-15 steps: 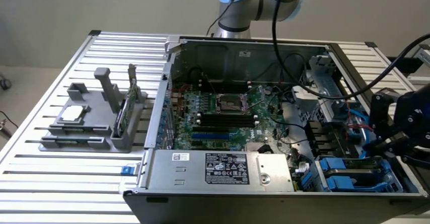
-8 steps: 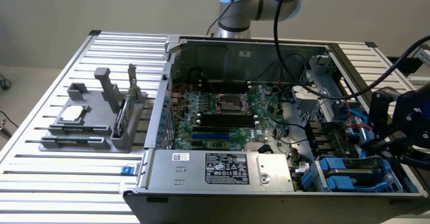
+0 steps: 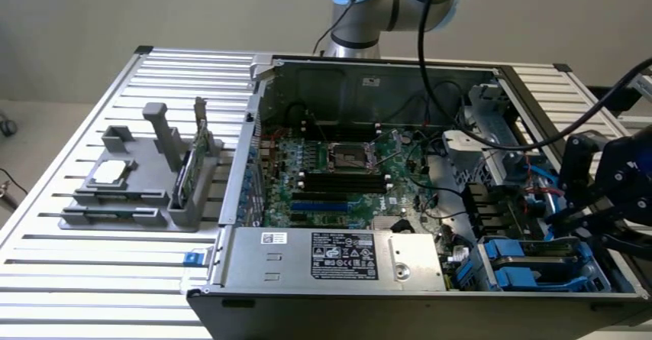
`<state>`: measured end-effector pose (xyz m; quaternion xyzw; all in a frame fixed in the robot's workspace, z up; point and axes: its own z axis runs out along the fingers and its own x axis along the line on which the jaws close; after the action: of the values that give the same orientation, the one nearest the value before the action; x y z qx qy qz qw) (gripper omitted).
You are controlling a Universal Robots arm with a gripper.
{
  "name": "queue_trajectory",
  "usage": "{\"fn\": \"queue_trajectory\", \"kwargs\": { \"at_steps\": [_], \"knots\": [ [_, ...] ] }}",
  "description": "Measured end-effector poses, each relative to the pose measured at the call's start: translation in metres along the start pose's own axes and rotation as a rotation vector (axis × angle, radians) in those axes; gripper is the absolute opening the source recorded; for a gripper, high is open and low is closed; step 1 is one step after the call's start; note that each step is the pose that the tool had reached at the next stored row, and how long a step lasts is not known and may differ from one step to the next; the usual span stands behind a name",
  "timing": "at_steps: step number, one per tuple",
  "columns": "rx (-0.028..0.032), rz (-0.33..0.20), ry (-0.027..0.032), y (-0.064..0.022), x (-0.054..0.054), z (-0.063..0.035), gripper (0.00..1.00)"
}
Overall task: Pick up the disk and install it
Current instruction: 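Insert the first disk wire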
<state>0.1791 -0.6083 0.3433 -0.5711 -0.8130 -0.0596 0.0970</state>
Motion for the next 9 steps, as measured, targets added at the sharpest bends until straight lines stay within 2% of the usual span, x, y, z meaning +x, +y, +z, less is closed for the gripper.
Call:
{"fn": "queue_trajectory", "kwargs": {
  "at_steps": [4,9],
  "knots": [
    [0.016,0.03,0.0084,0.0,0.0,0.0,0.17],
    [0.0423,0.063,0.0208,0.0,0.0,0.0,0.17]
  ]
}}
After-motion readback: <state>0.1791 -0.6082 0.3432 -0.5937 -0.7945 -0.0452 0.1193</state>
